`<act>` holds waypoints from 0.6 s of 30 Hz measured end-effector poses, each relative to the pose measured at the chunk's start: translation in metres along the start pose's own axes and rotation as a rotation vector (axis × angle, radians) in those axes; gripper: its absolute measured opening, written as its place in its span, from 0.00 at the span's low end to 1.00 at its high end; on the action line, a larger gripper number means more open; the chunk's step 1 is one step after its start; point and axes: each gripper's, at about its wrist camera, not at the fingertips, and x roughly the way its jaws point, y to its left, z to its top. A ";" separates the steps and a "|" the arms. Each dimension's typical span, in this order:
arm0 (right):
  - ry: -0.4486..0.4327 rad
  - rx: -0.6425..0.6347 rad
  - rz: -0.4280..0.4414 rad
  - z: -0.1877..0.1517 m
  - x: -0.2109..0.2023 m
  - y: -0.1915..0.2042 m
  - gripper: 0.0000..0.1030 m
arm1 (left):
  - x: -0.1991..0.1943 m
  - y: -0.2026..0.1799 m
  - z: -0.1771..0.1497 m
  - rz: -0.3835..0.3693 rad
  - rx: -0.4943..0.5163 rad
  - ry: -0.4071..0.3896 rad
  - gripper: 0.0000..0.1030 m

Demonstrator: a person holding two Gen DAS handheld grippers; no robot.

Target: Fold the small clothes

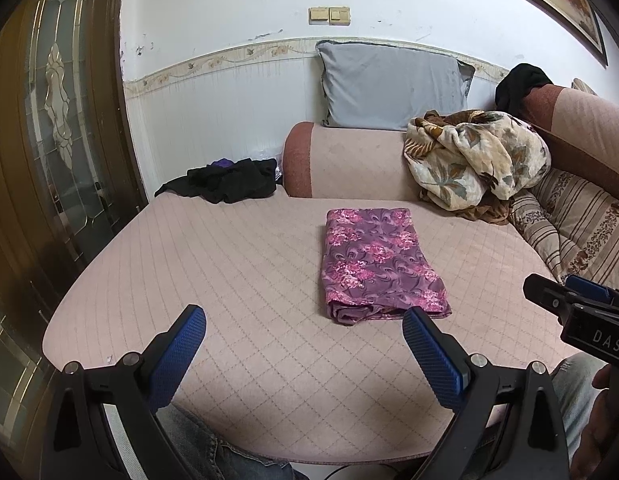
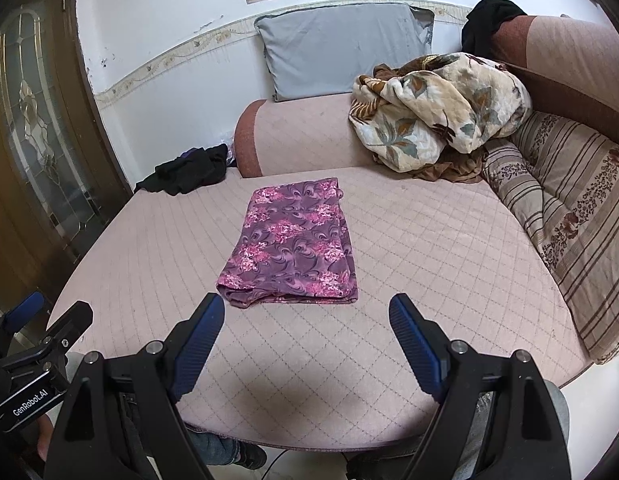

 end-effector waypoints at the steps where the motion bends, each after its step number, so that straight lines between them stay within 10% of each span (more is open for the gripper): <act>1: 0.001 -0.004 -0.004 0.000 0.000 0.001 0.81 | 0.001 0.001 0.000 -0.002 -0.001 0.005 0.98; 18: -0.018 -0.009 -0.013 0.004 -0.005 0.004 0.81 | 0.005 0.009 0.004 0.017 0.004 0.022 0.98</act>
